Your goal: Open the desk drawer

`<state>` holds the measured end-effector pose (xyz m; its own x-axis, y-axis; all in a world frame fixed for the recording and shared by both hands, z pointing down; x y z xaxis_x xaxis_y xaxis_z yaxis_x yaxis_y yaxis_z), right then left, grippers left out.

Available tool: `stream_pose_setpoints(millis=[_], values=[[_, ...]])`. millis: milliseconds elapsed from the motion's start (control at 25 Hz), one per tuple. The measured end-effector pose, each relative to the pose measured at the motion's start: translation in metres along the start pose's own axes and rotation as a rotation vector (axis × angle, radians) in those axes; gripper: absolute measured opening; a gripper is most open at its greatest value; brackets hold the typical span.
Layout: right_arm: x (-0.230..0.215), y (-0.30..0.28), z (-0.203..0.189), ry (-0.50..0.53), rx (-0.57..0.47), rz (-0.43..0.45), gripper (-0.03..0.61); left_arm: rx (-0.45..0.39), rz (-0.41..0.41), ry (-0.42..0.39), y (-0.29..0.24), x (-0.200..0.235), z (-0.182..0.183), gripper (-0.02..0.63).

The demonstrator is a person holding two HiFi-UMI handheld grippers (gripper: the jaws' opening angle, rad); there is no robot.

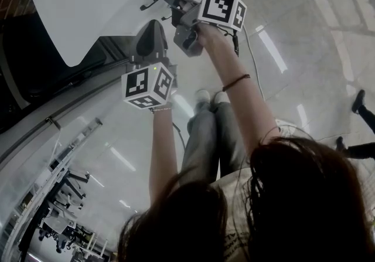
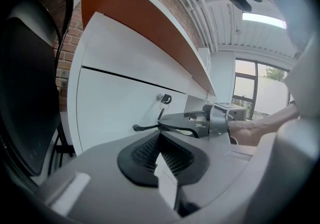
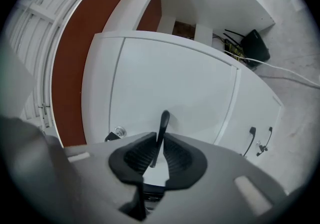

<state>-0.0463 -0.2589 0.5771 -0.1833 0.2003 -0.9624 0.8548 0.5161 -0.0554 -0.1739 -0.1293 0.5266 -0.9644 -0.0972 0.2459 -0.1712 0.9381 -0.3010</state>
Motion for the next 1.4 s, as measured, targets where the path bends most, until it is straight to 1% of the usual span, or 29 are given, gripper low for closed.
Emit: stream_pose_setpoints(millis=[200,320,760,1000,1400], values=[[-0.003,0.001,-0.005,-0.102,-0.035,0.024,0.029,-0.003,-0.001,-0.003,0.002,0.001,-0.003,-0.003],[-0.005,0.004,-0.007,-0.139,-0.053,0.021,0.025,-0.001,-0.006,0.001,0.005,0.001,-0.004,-0.003],[0.001,0.008,-0.011,-0.194,-0.070,-0.018,0.021,0.029,-0.005,0.001,0.021,-0.006,0.004,-0.002],[0.003,0.009,-0.011,-0.195,-0.062,-0.038,0.021,0.041,0.004,0.007,0.027,-0.007,0.006,-0.002],[0.003,0.015,-0.012,-0.202,-0.055,-0.032,0.021,0.051,0.005,0.008,0.029,-0.008,0.013,-0.002]])
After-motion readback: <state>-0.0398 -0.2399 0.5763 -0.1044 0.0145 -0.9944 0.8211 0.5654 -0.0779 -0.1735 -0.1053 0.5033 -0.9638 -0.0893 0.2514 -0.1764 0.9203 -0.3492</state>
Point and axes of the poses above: the fingertips, and each gripper's own axes: y backward along the fingers, x to its left, z out of its top, the point moved 10 cm from there along y, backward along the fingers, and after that the axes turned 3 degrees about y, right-handed, at the moved point
